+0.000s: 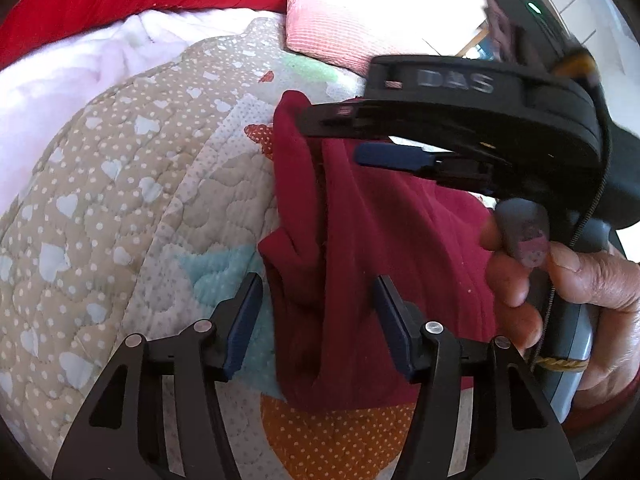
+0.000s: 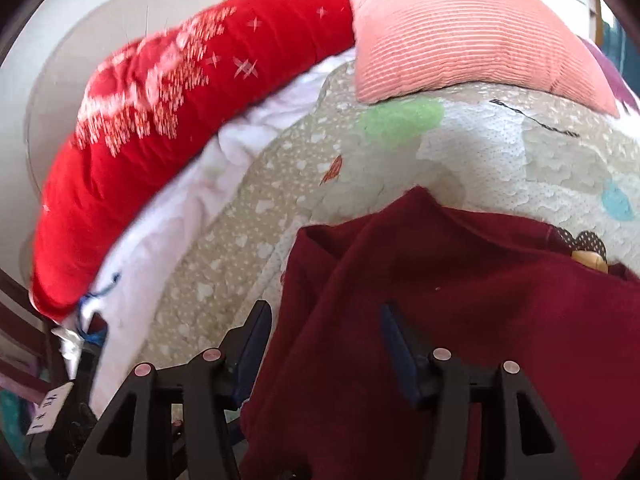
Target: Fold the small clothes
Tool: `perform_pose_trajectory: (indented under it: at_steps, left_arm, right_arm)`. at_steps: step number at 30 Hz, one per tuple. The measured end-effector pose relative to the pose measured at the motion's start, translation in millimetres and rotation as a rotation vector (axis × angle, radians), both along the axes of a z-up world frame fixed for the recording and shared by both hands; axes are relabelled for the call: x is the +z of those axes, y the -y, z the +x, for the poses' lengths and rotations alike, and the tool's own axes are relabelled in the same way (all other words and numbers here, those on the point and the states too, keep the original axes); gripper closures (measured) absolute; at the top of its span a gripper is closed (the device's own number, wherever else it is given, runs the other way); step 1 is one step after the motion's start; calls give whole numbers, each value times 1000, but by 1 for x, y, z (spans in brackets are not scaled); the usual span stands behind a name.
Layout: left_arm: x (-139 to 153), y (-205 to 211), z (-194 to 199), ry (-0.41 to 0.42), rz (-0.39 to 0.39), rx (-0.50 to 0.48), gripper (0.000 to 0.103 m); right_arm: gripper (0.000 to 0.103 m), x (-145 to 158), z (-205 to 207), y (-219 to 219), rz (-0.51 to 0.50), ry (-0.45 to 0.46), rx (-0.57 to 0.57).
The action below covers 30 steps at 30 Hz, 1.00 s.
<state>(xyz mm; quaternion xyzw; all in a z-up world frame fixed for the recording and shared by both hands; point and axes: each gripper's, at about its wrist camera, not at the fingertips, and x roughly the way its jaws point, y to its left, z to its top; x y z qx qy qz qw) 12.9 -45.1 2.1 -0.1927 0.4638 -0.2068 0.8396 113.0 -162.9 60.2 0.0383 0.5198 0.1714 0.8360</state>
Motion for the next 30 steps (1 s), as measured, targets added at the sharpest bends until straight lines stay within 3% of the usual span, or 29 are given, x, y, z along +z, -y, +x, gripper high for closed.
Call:
perform_pose_trajectory:
  at_steps: [2,7,12,16,19,22,23,24,27,30]
  left_arm:
    - [-1,-2,-2,-1,5,7,45]
    - [-8,-10,5,-26,-41,17,44]
    - [-7,-8,4,-1,-8,10,42]
    - [-4,-5,3,-1,-5,11,41]
    - [-3,-1,3,6,8,11,41]
    - [-1,7,0,29,26,1,43]
    - [2,9,-2,43,10,-22,57]
    - [5,13,-3,49,2,-39,67]
    - [23,23,-14,103,-22,-77,78]
    - [49,37,-30,140,-85,-109,78]
  right_arm:
    - [39,-6,3,-13,-41,-20,20]
    - [37,-17,17,-28,-137,-43,55]
    - [37,-16,30,-12,-28,-89,22]
    - [38,-17,28,-19,-73,-60,51]
    - [65,-19,22,-30,-217,15,88]
    - [80,-13,17,-18,-147,38,80]
    - [84,-10,15,-13,-116,46,73]
    - [85,-3,10,-3,-57,65,57]
    - [89,18,-4,29,84,104,16]
    - [89,46,-24,69,209,147,-16]
